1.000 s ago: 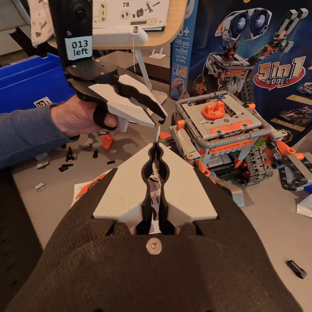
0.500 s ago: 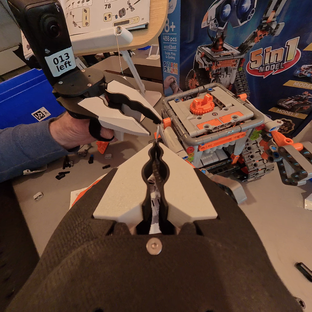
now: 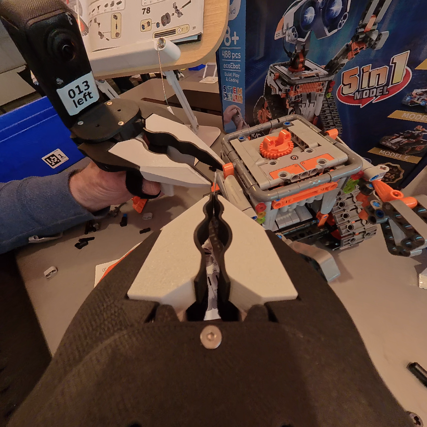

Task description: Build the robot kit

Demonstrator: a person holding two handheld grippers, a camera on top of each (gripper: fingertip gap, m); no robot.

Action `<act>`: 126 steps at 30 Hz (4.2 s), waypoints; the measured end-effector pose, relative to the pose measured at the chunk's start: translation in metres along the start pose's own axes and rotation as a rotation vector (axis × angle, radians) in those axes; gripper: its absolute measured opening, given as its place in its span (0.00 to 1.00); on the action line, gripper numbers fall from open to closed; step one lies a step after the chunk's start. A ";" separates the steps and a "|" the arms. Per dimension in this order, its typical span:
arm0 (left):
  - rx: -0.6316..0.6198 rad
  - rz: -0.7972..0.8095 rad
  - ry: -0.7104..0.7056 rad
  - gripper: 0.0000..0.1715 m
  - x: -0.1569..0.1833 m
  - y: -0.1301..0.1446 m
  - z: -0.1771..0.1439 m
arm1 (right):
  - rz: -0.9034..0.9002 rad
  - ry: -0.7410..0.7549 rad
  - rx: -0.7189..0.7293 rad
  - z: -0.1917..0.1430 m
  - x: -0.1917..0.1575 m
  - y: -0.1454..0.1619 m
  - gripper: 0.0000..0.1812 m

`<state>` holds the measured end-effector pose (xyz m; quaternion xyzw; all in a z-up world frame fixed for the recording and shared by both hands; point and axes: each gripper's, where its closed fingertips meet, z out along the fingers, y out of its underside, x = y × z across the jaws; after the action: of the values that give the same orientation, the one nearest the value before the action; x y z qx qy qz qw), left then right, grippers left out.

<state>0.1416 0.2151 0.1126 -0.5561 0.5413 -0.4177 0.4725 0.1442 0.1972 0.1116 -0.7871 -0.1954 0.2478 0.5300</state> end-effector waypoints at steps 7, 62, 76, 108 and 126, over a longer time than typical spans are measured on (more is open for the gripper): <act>-0.001 0.012 -0.008 0.10 0.000 0.000 0.001 | -0.002 0.021 0.000 0.000 -0.001 0.000 0.00; -0.026 0.040 -0.052 0.07 -0.002 0.000 0.004 | -0.048 0.122 -0.024 -0.001 0.003 0.002 0.00; -0.034 0.057 -0.066 0.07 0.000 0.000 0.007 | -0.061 0.202 -0.042 -0.004 0.008 0.004 0.03; -0.044 0.061 -0.095 0.06 -0.004 0.000 0.010 | -0.258 0.246 0.035 -0.027 -0.003 -0.016 0.17; -0.033 0.053 -0.091 0.06 -0.004 0.000 0.009 | -0.623 0.400 -0.062 -0.018 0.020 -0.017 0.21</act>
<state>0.1505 0.2197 0.1112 -0.5678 0.5407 -0.3701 0.4983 0.1702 0.2017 0.1299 -0.7383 -0.3256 -0.0901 0.5838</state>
